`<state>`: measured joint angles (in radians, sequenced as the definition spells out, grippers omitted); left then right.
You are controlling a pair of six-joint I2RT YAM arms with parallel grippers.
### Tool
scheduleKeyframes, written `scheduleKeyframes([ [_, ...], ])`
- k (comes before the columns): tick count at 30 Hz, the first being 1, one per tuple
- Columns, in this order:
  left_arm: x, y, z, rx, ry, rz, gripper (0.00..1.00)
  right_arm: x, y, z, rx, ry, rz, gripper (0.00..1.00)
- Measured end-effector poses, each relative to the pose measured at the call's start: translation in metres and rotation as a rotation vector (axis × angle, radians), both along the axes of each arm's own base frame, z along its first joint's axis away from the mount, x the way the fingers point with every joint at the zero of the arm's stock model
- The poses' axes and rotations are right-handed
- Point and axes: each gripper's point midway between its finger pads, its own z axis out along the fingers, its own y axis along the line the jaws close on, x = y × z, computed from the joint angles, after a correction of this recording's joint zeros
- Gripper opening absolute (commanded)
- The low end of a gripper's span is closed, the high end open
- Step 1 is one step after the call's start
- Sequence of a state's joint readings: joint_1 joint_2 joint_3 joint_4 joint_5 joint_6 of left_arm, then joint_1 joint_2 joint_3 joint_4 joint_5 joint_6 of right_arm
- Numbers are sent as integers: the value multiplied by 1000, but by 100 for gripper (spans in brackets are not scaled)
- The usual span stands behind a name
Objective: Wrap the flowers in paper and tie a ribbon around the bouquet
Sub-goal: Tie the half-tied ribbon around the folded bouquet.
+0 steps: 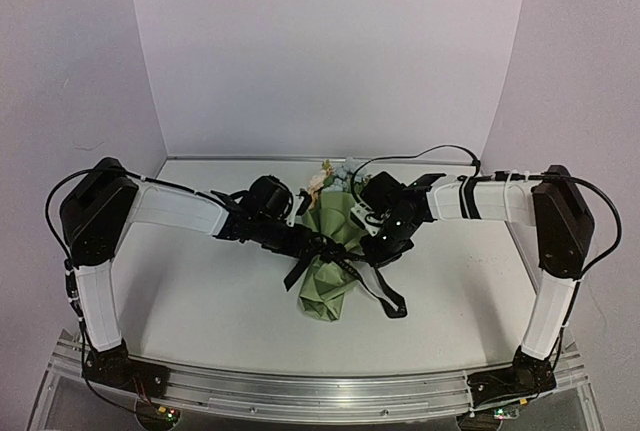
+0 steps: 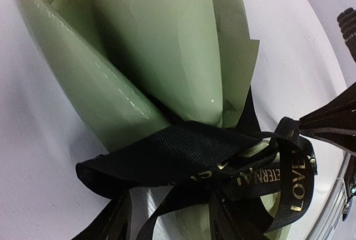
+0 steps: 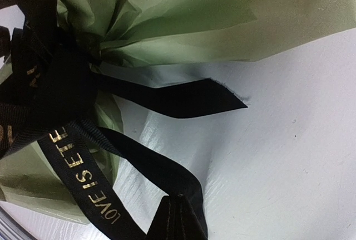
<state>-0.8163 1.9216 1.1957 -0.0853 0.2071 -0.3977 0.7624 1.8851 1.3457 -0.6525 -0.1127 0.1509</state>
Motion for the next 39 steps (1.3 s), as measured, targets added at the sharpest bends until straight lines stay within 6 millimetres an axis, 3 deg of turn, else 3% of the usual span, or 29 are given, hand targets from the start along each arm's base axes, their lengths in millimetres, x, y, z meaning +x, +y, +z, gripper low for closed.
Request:
scheduleKeyframes([
  [17,9,-7,-10,30,-35,-80,50,-1,1,0,7,7,-4,0],
  [32,9,-20,0,-43,-44,-133,1,-3,0,-1,4,16,-4,0],
  [39,1,-20,-3,-58,-29,-153,0,-10,3,-1,17,49,-16,0],
])
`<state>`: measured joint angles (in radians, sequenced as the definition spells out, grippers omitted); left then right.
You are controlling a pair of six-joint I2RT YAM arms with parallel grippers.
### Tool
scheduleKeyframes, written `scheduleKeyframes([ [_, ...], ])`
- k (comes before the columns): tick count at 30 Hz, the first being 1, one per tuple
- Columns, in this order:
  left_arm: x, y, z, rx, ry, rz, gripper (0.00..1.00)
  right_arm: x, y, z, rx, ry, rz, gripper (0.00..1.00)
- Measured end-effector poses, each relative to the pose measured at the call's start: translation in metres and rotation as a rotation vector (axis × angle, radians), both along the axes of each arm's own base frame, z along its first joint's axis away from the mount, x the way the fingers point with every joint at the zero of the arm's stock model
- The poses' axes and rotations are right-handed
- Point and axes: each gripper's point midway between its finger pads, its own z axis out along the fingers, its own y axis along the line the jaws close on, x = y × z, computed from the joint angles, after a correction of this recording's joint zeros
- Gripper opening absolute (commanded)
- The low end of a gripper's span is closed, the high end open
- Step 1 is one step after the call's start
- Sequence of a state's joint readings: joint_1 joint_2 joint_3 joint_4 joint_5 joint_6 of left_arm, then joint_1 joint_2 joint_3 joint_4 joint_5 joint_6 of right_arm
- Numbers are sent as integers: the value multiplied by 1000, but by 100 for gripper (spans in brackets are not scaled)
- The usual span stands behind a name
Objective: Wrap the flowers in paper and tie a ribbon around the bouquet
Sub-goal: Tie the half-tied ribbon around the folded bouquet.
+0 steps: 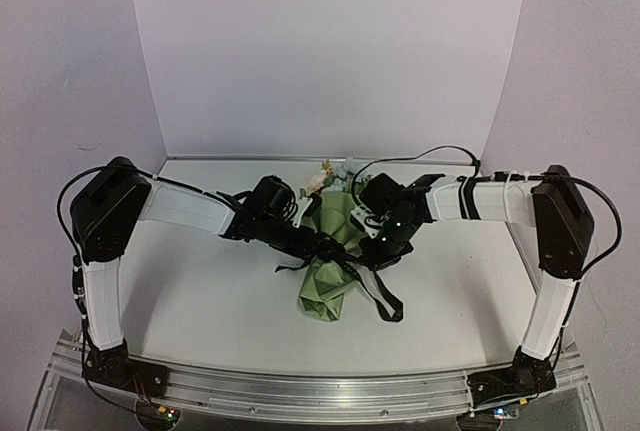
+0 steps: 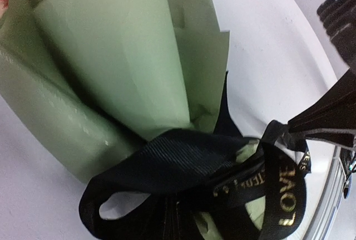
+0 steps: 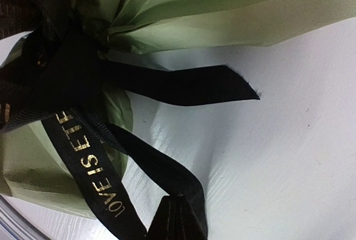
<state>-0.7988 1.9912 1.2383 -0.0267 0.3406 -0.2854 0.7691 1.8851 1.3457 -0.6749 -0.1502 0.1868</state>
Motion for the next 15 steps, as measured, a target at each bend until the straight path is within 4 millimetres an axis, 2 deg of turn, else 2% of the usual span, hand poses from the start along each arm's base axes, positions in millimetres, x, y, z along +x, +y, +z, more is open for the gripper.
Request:
scheduleKeyframes([
  [6,-30,20,-9,27,34,-7,0,-21,10,-7,-15,20,22,0],
  [11,-54,30,6,12,31,-13,0,-48,15,-16,-37,42,49,0],
  [15,-52,37,19,6,3,25,0,-58,6,-15,-51,43,42,0],
])
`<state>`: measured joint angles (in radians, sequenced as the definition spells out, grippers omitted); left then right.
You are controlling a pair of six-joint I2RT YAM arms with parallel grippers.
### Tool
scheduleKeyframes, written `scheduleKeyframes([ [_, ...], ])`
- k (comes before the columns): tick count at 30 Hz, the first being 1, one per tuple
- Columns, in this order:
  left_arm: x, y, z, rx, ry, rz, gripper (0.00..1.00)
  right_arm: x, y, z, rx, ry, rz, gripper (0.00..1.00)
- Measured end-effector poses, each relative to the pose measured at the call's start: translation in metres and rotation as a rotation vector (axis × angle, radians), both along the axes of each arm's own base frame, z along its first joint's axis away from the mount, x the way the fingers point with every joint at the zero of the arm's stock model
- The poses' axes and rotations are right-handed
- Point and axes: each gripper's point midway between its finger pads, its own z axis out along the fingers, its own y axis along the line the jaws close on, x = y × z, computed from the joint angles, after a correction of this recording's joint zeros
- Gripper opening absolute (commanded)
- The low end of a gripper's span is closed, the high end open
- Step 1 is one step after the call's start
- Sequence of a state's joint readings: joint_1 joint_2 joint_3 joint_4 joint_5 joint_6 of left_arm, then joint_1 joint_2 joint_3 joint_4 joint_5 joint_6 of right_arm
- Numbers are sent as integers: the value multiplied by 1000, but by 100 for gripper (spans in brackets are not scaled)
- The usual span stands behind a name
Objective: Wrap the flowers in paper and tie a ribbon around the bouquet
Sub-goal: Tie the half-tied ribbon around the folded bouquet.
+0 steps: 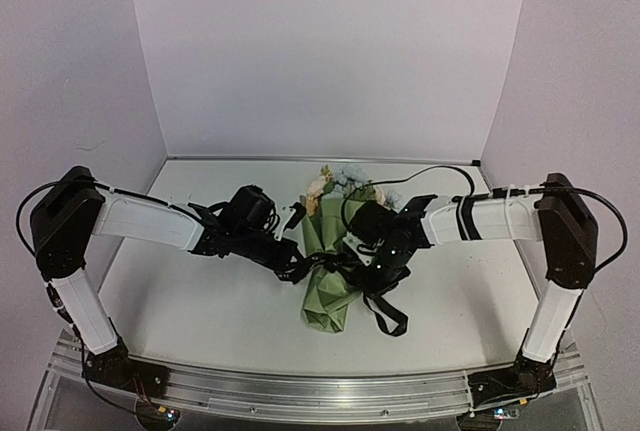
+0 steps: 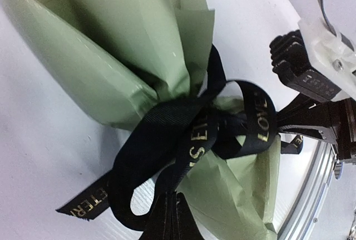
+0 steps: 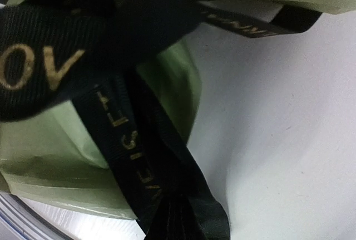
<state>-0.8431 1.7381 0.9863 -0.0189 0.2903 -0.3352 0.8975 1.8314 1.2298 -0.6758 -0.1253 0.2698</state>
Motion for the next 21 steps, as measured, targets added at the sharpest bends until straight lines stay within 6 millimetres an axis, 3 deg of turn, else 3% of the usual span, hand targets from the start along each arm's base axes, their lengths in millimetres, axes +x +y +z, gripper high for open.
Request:
scheduleKeyframes([
  [7,19,13,-8,70,1,103,0,21,-18,18,75,29,-115,0],
  [10,36,11,-12,90,18,143,0,32,-25,23,111,63,-179,0],
  [15,58,16,-11,97,61,211,0,37,-19,28,145,92,-244,0],
  [18,60,19,-13,93,71,232,0,37,-21,23,134,95,-267,0],
  [21,48,32,-27,116,87,243,0,35,-26,13,110,95,-281,0],
])
